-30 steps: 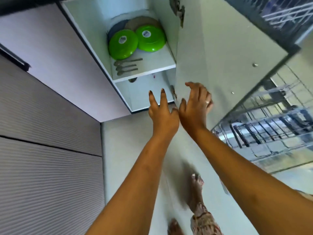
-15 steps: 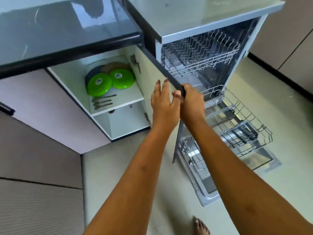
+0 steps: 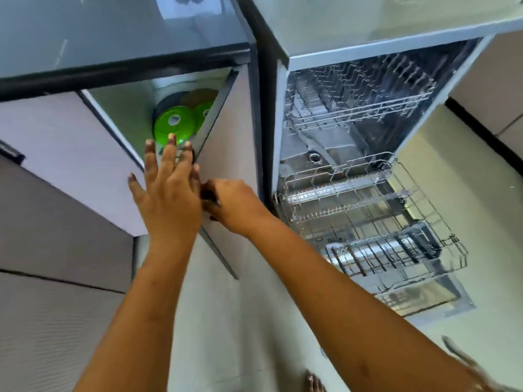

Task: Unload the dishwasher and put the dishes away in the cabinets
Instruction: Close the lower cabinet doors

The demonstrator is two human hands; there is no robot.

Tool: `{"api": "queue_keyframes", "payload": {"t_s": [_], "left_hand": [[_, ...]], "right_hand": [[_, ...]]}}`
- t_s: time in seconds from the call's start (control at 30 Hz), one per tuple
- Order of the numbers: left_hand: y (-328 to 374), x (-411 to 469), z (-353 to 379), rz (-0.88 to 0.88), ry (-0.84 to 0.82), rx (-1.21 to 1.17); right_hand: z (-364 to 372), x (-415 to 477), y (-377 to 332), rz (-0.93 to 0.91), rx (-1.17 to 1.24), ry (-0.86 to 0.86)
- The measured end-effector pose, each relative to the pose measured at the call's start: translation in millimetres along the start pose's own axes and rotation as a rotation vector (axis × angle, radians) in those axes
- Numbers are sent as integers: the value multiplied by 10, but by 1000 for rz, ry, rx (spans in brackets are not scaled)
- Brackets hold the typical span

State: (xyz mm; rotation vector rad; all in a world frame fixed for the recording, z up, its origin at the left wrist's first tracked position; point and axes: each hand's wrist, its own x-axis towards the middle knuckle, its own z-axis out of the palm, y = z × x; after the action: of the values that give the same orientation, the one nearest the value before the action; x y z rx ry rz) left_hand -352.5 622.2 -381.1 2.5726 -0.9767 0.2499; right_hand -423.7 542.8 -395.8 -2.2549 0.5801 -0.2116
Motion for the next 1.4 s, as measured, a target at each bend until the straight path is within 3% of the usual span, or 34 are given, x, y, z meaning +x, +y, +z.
{"api": "queue_keyframes", "payload": {"t_s": [0.13, 0.3, 0.57, 0.7, 0.83, 1.0, 1.2, 1.4], "left_hand": [[-525, 348, -85, -33, 27, 130], [-883, 809, -26, -69, 51, 318], [-1313, 1418, 132, -50, 12, 444], [-1648, 1720, 285, -98, 87, 344], [-1906, 1710, 401, 86, 191, 133], [-1919, 1893, 490, 29, 15, -216], [-1949, 2132, 495, -82, -117, -469], [-2016, 2243, 508, -86, -214, -465]], "right_hand": [[322, 550, -388, -79, -212, -185], [589, 1151, -752, -7, -195, -299], [864, 1842, -934, 75, -185, -245], [942, 2190, -970, 93, -246, -146], [1004, 2540, -1077, 187, -298, -77], [1002, 2902, -1116, 368, -154, -94], [1038, 3121, -1119, 363, -98, -40], [1104, 3175, -1089, 371, -75, -7]]}}
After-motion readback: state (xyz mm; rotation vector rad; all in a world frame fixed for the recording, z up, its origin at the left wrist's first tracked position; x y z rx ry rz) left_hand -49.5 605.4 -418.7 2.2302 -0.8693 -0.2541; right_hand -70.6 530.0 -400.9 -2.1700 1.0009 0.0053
